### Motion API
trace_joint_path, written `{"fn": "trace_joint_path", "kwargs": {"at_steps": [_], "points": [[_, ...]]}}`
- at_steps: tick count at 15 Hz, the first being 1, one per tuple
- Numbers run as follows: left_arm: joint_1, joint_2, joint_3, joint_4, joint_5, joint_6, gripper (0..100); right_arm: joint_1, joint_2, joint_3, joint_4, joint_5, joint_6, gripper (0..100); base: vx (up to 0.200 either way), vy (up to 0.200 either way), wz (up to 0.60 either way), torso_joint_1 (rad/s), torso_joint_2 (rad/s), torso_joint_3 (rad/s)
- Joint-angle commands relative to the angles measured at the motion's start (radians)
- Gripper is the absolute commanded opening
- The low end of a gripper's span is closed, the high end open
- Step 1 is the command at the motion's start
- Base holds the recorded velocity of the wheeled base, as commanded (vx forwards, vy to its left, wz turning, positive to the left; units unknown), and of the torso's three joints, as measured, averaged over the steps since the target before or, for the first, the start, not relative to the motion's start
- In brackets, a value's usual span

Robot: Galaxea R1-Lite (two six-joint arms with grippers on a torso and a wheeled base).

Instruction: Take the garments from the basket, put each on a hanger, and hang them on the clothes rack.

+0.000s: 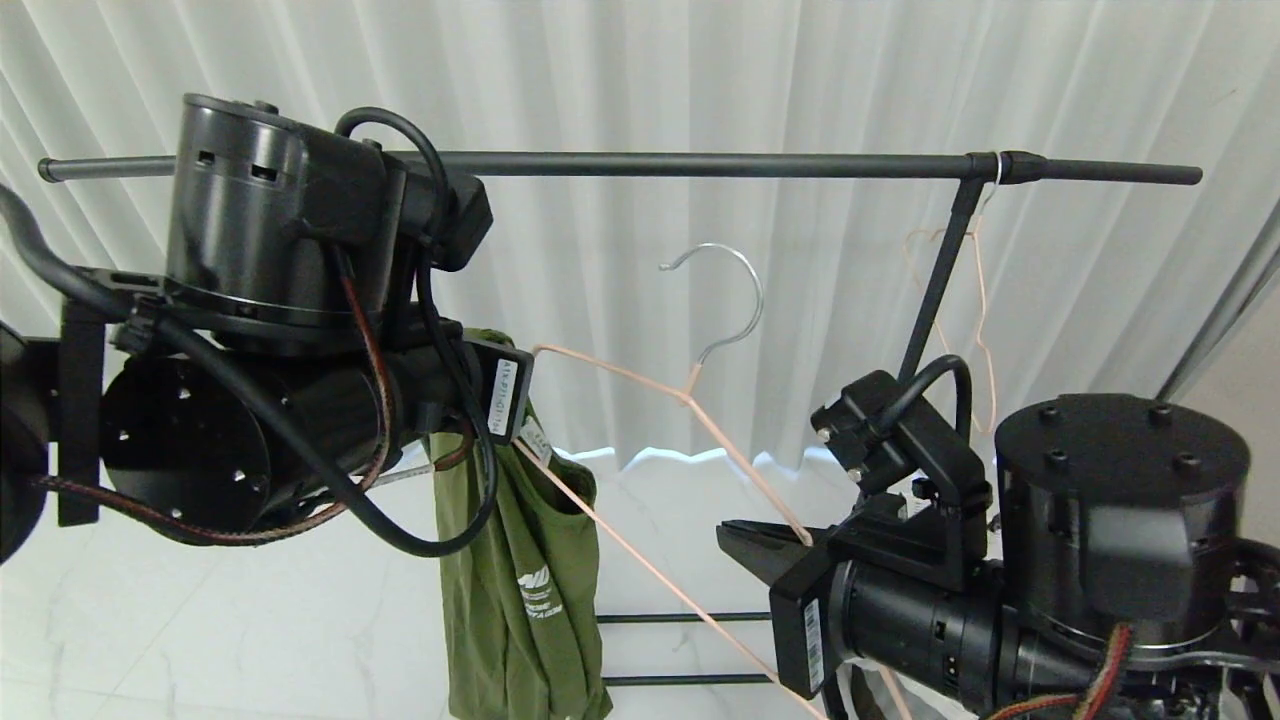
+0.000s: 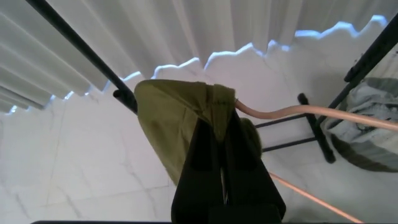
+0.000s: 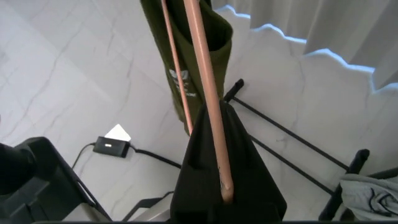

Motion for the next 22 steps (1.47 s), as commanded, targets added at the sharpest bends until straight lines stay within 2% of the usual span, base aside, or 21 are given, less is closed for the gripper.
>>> {"fn": "trace_joint_path", "kwargs": {"at_steps": [1,3,6,9,13,14,15,18,20,22], "points": [[0.002,-0.026,0.024,0.0,0.001,0.06,0,-0.013,-0.009,0.02,0.002,-0.001,-0.001,0,0.0,0.0,0.0,0.0,0.0,0.0],[0.028,-0.044,0.052,-0.003,-0.008,0.142,0,-0.037,-0.063,0.068,0.011,0.007,-0.009,0,0.0,0.0,0.0,0.0,0.0,0.0],[0.036,-0.05,0.059,-0.002,-0.025,0.175,0,-0.045,-0.169,0.131,0.075,0.01,-0.015,0,0.0,0.0,0.0,0.0,0.0,0.0],[0.036,-0.05,0.075,-0.003,-0.087,0.241,0,-0.039,-0.244,0.14,0.144,0.032,-0.024,0,0.0,0.0,0.0,0.0,0.0,0.0],[0.016,-0.047,0.085,-0.003,-0.154,0.273,0,-0.02,-0.281,0.189,0.17,0.075,-0.103,0,0.0,0.0,0.0,0.0,0.0,0.0],[0.005,-0.052,0.098,-0.003,-0.192,0.286,0,-0.017,-0.279,0.193,0.169,0.087,-0.112,0,0.0,0.0,0.0,0.0,0.0,0.0],[-0.005,-0.061,0.107,-0.003,-0.225,0.287,0,-0.009,-0.278,0.195,0.169,0.096,-0.112,0,0.0,0.0,0.0,0.0,0.0,0.0],[-0.055,-0.072,0.115,-0.005,-0.245,0.281,0,-0.003,-0.249,0.192,0.164,0.105,-0.109,0,0.0,0.0,0.0,0.0,0.0,0.0],[-0.082,-0.083,0.113,-0.006,-0.289,0.28,0,0.021,-0.224,0.192,0.16,0.121,-0.104,0,0.0,0.0,0.0,0.0,0.0,0.0],[-0.101,-0.095,0.113,-0.006,-0.334,0.28,0,0.035,-0.181,0.192,0.109,0.121,-0.103,0,0.0,0.0,0.0,0.0,0.0,0.0]]}}
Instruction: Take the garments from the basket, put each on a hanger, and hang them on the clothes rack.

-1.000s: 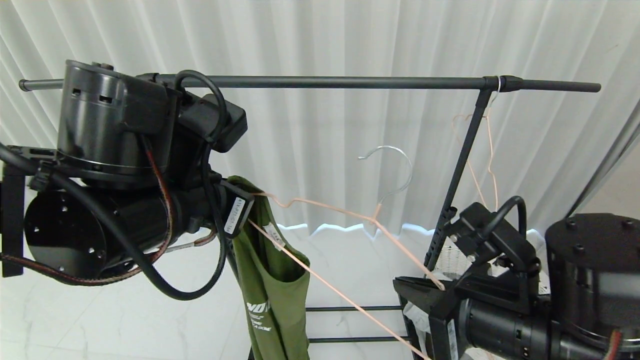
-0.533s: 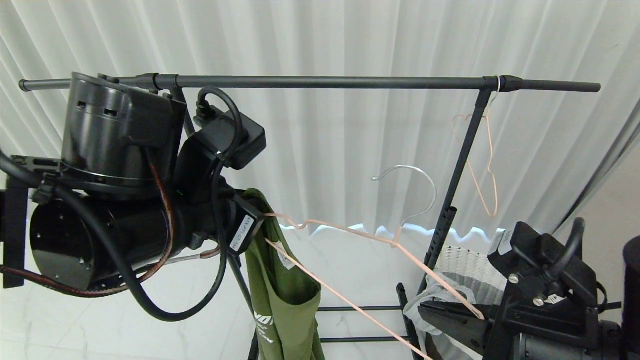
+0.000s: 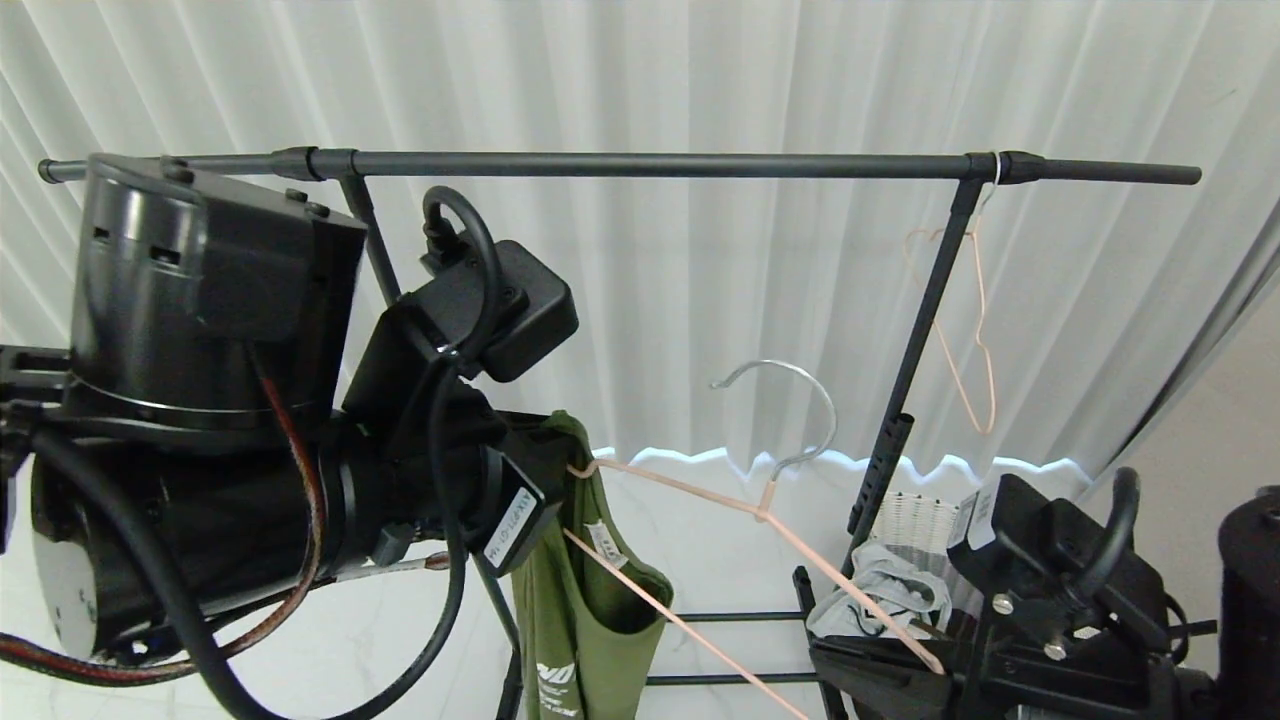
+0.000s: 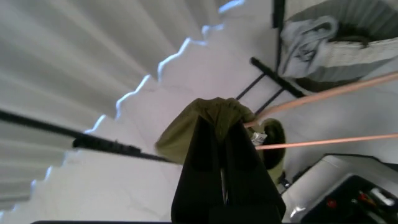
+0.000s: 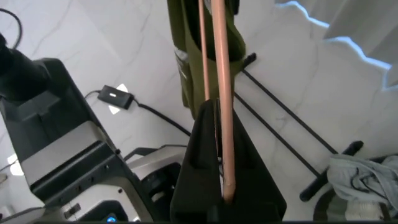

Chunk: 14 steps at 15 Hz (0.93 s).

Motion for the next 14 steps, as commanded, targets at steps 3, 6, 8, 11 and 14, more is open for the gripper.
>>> {"fn": "trace_joint_path", "kwargs": {"at_steps": [3,6,8,11,14], "points": [[-0.038,-0.023,-0.001,0.0,-0.009,-0.01,0,0.012,0.112,-0.002,-0.103,0.0,0.007,0,0.0,0.0,0.0,0.0,0.0,0.0],[-0.083,-0.036,-0.004,0.0,-0.029,-0.055,0,0.013,0.174,-0.005,-0.173,0.0,0.038,0,0.0,0.0,0.0,0.0,0.0,0.0],[-0.104,-0.046,-0.007,0.0,-0.029,-0.064,0,0.013,0.209,-0.005,-0.216,-0.001,0.059,0,0.0,0.0,0.0,0.0,0.0,0.0],[-0.161,-0.055,-0.016,-0.001,-0.029,-0.094,0,0.013,0.244,-0.008,-0.245,-0.004,0.082,0,0.0,0.0,0.0,0.0,0.0,0.0],[-0.221,-0.059,-0.007,0.0,-0.021,-0.139,0,0.013,0.273,-0.017,-0.278,-0.028,0.093,0,0.0,0.0,0.0,0.0,0.0,0.0]]}}
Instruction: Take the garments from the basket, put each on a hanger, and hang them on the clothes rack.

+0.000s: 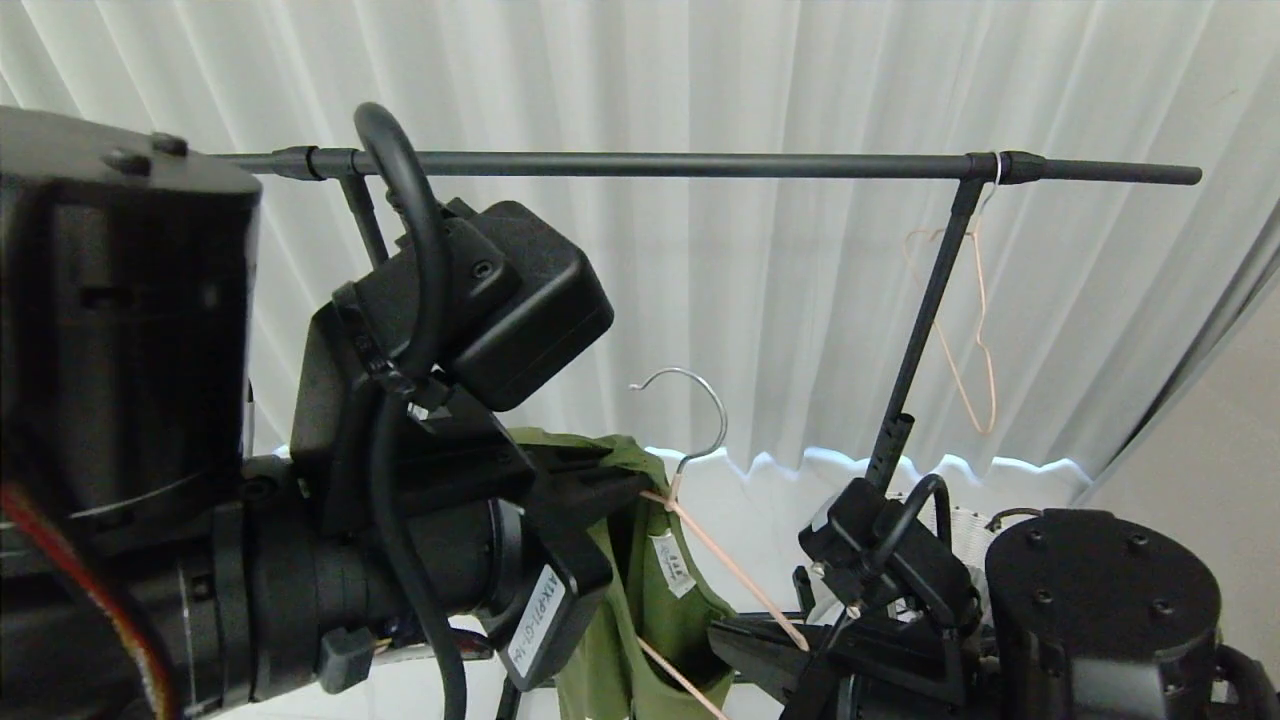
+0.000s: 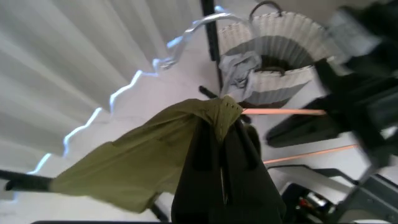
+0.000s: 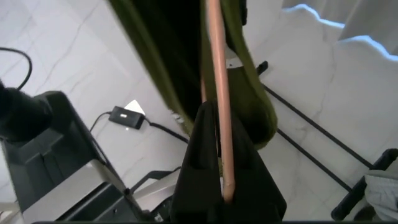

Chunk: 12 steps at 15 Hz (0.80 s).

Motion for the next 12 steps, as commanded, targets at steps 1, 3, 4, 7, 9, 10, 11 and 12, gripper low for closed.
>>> {"fn": "trace_joint_path", "kwargs": {"at_steps": [1,3,4,7,9,10,11,12], "points": [[-0.018,-0.018,0.024,0.001,0.006,-0.002,0,0.0,0.023,-0.004,-0.01,-0.025,0.001,0,0.0,0.0,0.0,0.0,0.0,0.0],[-0.01,-0.041,0.074,0.001,0.04,-0.002,0,-0.002,0.006,-0.002,-0.033,-0.065,0.01,0,0.0,0.0,0.0,0.0,0.0,0.0],[-0.003,-0.05,0.093,0.001,0.077,-0.004,0,-0.002,-0.009,-0.004,-0.04,-0.092,0.011,0,0.0,0.0,0.0,0.0,0.0,0.0],[0.005,-0.064,0.112,-0.001,0.1,-0.005,0,-0.002,-0.044,-0.004,-0.043,-0.175,0.011,0,0.0,0.0,0.0,0.0,0.0,0.0],[0.019,-0.064,0.136,-0.001,0.1,-0.005,0,-0.003,-0.067,-0.004,-0.055,-0.21,0.01,0,0.0,0.0,0.0,0.0,0.0,0.0],[0.025,-0.063,0.141,-0.001,0.1,-0.005,0,-0.005,-0.078,-0.004,-0.064,-0.221,0.008,0,0.0,0.0,0.0,0.0,0.0,0.0],[0.025,-0.061,0.141,-0.005,0.1,-0.004,0,-0.005,-0.087,-0.004,-0.073,-0.23,0.005,0,0.0,0.0,0.0,0.0,0.0,0.0],[0.025,-0.056,0.143,-0.021,0.1,-0.004,0,-0.003,-0.094,-0.005,-0.081,-0.243,0.004,0,0.0,0.0,0.0,0.0,0.0,0.0]]}}
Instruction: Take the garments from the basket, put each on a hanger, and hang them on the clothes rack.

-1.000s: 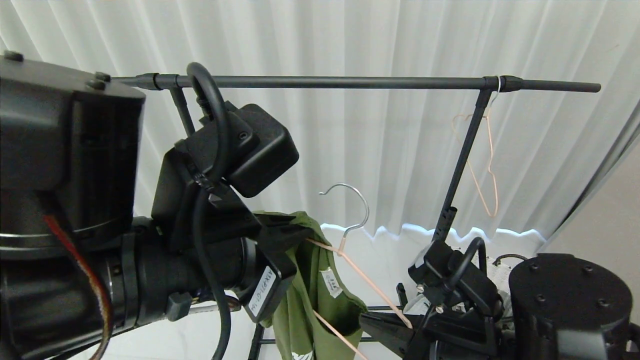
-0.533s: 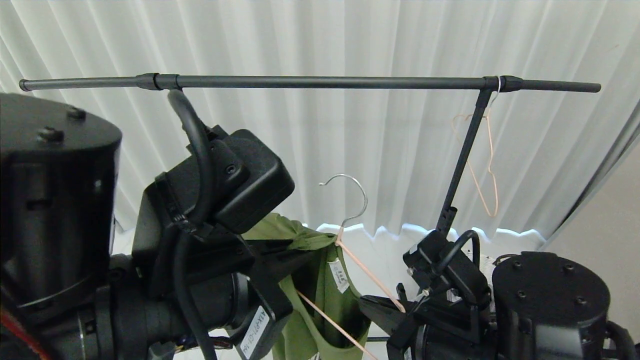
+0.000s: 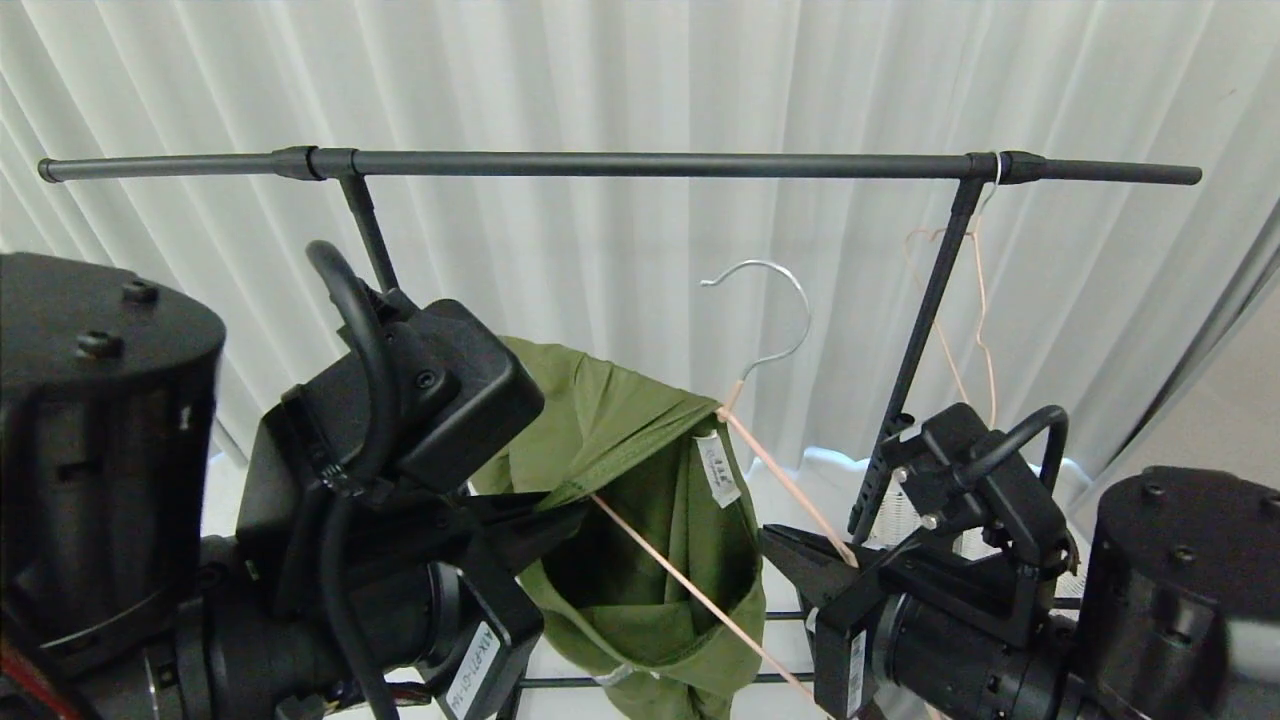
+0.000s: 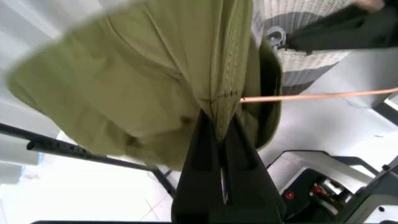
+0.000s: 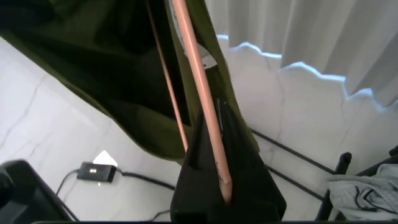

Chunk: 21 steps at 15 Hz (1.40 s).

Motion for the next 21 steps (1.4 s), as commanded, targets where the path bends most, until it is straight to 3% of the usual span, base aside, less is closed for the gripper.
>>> {"fn": "trace_joint_path", "kwargs": {"at_steps": [1,4,5,13,18,20,21], "points": [[-0.001,0.008,0.011,-0.012,0.001,0.005,0,0.001,-0.026,-0.003,-0.006,-0.011,-0.001,0,0.0,0.0,0.0,0.0,0.0,0.0],[-0.006,0.008,0.034,-0.018,0.001,0.008,0,0.001,-0.044,-0.008,-0.009,-0.028,-0.003,0,0.0,0.0,0.0,0.0,0.0,0.0],[-0.006,0.008,0.035,-0.018,0.001,0.008,100,0.001,-0.051,-0.008,-0.009,-0.031,-0.004,0,0.0,0.0,0.0,0.0,0.0,0.0],[0.016,-0.068,0.135,-0.019,0.002,0.002,100,0.001,-0.058,0.001,-0.093,-0.033,-0.07,0,0.0,0.0,0.0,0.0,0.0,0.0],[0.155,-0.114,0.163,-0.058,-0.004,0.014,100,0.004,-0.092,0.014,-0.15,-0.033,-0.134,0,0.0,0.0,0.0,0.0,0.0,0.0],[0.194,-0.117,0.163,-0.093,-0.03,0.042,100,0.003,-0.117,0.073,-0.214,-0.03,-0.191,0,0.0,0.0,0.0,0.0,0.0,0.0],[0.226,-0.118,0.158,-0.104,-0.088,0.077,100,0.009,-0.143,0.116,-0.24,-0.024,-0.225,0,0.0,0.0,0.0,0.0,0.0,0.0]]}}
